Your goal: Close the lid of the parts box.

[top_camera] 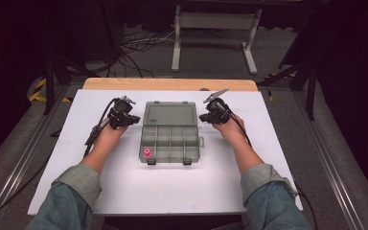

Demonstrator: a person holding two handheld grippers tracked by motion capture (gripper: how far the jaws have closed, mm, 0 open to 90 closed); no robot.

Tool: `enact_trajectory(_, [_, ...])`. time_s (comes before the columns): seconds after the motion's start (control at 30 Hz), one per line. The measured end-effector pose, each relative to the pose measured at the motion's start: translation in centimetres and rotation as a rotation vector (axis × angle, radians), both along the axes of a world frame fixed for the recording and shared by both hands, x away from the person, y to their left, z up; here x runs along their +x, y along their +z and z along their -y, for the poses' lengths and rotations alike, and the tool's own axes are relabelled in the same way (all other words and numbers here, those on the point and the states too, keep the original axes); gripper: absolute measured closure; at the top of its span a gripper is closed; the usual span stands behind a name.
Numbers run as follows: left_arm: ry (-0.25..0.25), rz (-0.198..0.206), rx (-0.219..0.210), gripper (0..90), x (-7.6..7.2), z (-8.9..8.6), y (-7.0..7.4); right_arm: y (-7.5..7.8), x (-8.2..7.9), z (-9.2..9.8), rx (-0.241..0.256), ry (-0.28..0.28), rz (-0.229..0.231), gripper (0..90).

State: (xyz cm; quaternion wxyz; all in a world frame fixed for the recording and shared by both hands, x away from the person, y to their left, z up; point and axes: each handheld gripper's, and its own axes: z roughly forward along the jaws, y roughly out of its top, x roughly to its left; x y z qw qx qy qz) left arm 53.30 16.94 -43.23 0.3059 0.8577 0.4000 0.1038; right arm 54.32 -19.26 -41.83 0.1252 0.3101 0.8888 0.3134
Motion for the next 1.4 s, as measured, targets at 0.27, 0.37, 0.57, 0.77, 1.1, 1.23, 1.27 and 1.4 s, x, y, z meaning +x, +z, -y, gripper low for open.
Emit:
enact_trajectory(0.27, [-0.004,-0.026,0.003,89.9,0.2,0.2,-0.5,-1.0,0.2,-0.5,-0.029,-0.005,-0.038,90.0])
enact_trajectory(0.37, [-0.008,-0.035,0.003,89.9,0.3,0.3,-0.7,-1.3,0.3,-0.6,-0.036,-0.010,-0.049,90.0])
enact_trajectory(0.57, [-0.020,-0.058,0.006,89.8,0.4,0.7,-1.2,-1.7,0.3,-0.9,-0.053,-0.005,-0.062,90.0])
enact_trajectory(0.77, [-0.024,-0.064,-0.001,89.8,0.5,0.8,-1.3,-1.9,0.4,-0.9,-0.054,-0.001,-0.065,90.0])
enact_trajectory(1.1, [-0.018,-0.070,-0.014,89.9,0.6,0.8,-1.4,-1.9,0.4,-1.0,-0.066,0.001,-0.056,90.0])
enact_trajectory(1.23, [-0.006,-0.066,-0.013,89.9,0.6,0.9,-1.4,-1.9,0.3,-1.3,-0.083,0.000,-0.034,90.0])
enact_trajectory(1.27, [-0.003,-0.065,-0.012,89.9,0.6,1.0,-1.4,-1.9,0.3,-1.4,-0.086,-0.003,-0.029,90.0])
enact_trajectory(1.4, [-0.001,-0.062,-0.015,89.9,0.7,1.1,-1.4,-2.0,0.4,-1.4,-0.083,-0.006,-0.020,90.0])
